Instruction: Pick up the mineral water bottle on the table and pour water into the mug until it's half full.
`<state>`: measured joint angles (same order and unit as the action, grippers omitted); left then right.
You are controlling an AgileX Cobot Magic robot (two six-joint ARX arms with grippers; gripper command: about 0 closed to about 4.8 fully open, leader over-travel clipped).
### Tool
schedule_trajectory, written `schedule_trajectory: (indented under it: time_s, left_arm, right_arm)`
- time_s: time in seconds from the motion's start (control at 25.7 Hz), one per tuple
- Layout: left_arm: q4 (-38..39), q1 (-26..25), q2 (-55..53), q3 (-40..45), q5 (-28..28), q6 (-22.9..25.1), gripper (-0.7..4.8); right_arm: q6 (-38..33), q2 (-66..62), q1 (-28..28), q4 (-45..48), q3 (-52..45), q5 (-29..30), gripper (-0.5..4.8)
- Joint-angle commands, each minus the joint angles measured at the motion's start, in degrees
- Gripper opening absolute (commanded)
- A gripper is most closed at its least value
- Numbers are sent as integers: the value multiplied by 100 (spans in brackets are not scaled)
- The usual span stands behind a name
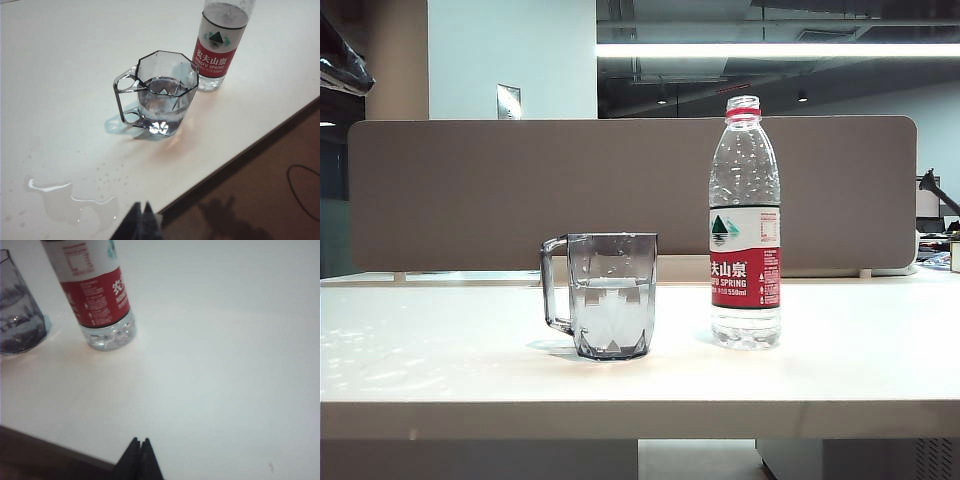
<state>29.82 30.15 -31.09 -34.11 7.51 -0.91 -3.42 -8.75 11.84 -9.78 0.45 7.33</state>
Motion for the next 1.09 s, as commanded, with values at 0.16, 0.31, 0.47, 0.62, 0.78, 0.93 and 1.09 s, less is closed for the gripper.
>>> schedule_trajectory:
  time_s: [0.16, 0.31, 0.47, 0.62, 0.78, 0.93, 1.09]
  left_arm:
    - [-31, -2, 7, -11, 24, 4, -4]
    - [-31, -2, 7, -11, 24, 4, -4]
    - [-31, -2, 7, -11, 24, 4, -4]
    - [-28, -2, 9, -11, 24, 4, -4]
    - [-31, -2, 9, -11, 24, 4, -4]
    - [-31, -2, 7, -11, 24, 4, -4]
    - [-31, -2, 7, -11, 24, 4, -4]
  right_arm:
    - [2, 302, -11, -76, -42, -741, -5]
    - [57, 466, -7, -76, -42, -866, -5]
    - [55, 879, -13, -74, -42, -822, -5]
    - [63, 874, -87, -72, -42, -822, -5]
    - [59, 874, -273, -70, -42, -717, -5]
    - [59, 874, -306, -68, -42, -721, -5]
    - [61, 874, -752, -70, -42, -734, -5]
